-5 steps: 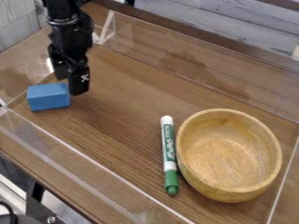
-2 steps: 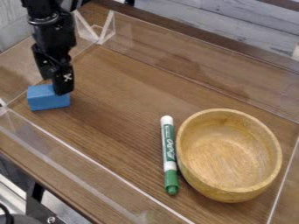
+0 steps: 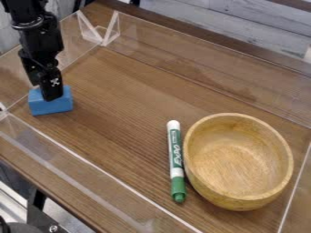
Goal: Put the blue block in the brown bowl
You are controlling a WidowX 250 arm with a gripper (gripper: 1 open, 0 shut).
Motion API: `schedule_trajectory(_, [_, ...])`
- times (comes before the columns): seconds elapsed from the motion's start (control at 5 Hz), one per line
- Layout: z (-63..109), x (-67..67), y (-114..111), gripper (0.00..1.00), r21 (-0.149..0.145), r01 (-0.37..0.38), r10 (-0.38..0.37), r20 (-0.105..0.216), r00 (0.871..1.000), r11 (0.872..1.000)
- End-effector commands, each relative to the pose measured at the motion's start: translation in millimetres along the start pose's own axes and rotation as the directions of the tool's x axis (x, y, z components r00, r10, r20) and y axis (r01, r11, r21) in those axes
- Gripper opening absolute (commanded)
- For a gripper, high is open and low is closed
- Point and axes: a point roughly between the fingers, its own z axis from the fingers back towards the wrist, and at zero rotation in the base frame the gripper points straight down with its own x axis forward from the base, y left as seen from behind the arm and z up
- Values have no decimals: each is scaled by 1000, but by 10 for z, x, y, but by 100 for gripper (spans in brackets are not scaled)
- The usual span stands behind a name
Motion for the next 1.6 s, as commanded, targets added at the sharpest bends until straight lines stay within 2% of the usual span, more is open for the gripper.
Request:
schedule_trajectory(0.0, [72,54,101,100,40,-8,6,40,999,999])
schedule_trajectory(0.6, [-110,94,124,100,22,-12,10,69,998,1000])
schedule_trajectory(0.8, [-142,101,120,0,12,-15,14,75,997,1000])
schedule_trajectory(1.4, [-13,107,30,0,-8,-39,40,63,997,999])
